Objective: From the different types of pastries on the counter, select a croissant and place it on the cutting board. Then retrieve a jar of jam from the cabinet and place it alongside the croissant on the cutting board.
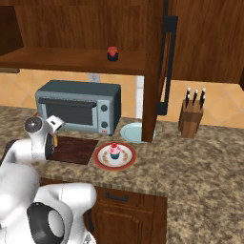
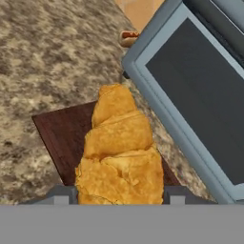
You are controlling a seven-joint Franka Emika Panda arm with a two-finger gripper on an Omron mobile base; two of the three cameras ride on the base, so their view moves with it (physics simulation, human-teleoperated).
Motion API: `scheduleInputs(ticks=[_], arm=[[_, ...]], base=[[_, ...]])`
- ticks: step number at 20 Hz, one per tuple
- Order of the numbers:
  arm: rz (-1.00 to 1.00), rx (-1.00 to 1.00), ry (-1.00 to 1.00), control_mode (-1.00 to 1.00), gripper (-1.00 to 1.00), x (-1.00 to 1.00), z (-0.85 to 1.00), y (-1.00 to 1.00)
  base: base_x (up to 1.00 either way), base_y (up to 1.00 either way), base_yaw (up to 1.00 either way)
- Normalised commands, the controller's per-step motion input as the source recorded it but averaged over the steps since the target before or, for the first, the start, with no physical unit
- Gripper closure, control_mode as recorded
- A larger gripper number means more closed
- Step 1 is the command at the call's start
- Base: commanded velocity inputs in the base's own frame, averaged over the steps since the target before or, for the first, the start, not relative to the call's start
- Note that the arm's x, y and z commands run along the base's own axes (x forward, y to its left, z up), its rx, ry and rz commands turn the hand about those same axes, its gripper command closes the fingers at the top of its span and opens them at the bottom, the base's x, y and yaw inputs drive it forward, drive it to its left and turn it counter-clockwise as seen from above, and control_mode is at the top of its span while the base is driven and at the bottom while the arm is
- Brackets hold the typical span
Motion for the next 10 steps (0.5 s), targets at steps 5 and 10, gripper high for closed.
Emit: scheduleInputs(ticks=[5, 10], arm=[[0.06, -0.05, 0.08, -1.0, 1.0, 0.33, -0.04, 0.45], [0.03, -0.05, 0.11, -1.0, 1.0, 0.36, -0.13, 0.24]], base=[[0.0, 0.0, 0.0], [0.0, 0.0, 0.0]])
